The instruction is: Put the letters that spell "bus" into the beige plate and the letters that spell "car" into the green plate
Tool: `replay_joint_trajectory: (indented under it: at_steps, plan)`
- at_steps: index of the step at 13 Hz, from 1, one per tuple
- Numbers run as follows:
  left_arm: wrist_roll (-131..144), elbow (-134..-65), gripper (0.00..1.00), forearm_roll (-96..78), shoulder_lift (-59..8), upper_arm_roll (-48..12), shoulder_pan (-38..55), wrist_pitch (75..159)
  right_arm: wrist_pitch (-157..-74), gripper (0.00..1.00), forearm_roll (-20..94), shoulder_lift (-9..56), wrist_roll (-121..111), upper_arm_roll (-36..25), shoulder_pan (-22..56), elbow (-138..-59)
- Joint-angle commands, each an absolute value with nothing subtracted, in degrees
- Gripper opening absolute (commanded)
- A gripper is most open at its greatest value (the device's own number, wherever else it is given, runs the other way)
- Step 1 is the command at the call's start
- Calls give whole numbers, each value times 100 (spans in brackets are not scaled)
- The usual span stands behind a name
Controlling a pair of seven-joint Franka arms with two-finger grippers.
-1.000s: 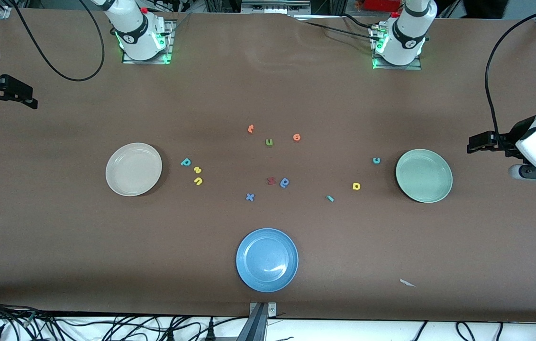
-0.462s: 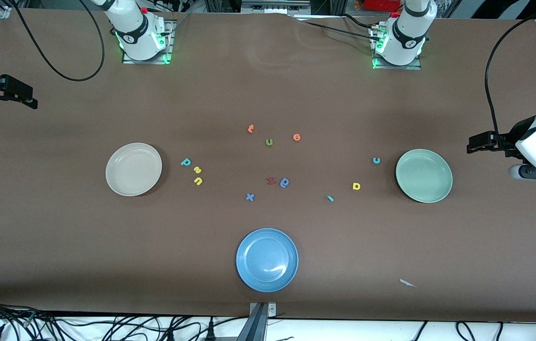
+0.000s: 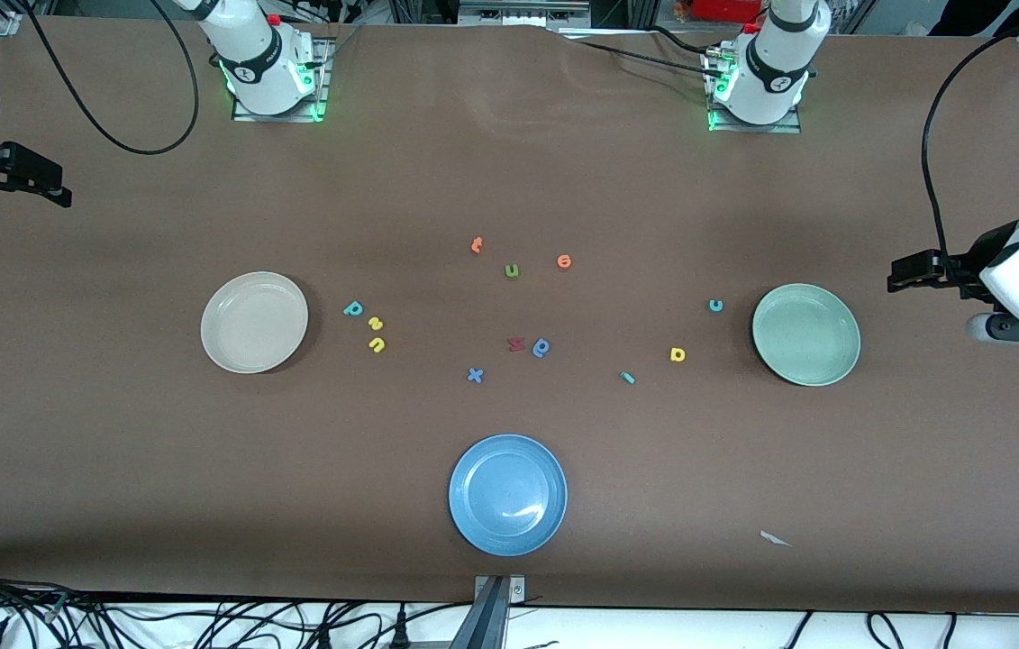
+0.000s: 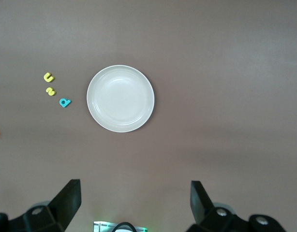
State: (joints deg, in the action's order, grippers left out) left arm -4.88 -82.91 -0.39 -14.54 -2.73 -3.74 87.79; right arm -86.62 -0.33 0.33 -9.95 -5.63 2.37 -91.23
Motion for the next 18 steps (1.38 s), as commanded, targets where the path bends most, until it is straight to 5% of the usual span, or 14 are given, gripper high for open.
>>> replay_joint_trajectory:
  at_steps: [1,18]
  plan:
    - [-598,-8332,100,-185,-1397,-255,-378,8763,-8596,100,-88,18,-949,-545,211,-9097]
    - [-598,-8332,100,-193,-1512,-255,-387,8780,-8596,100,-97,18,-940,-545,202,-9097]
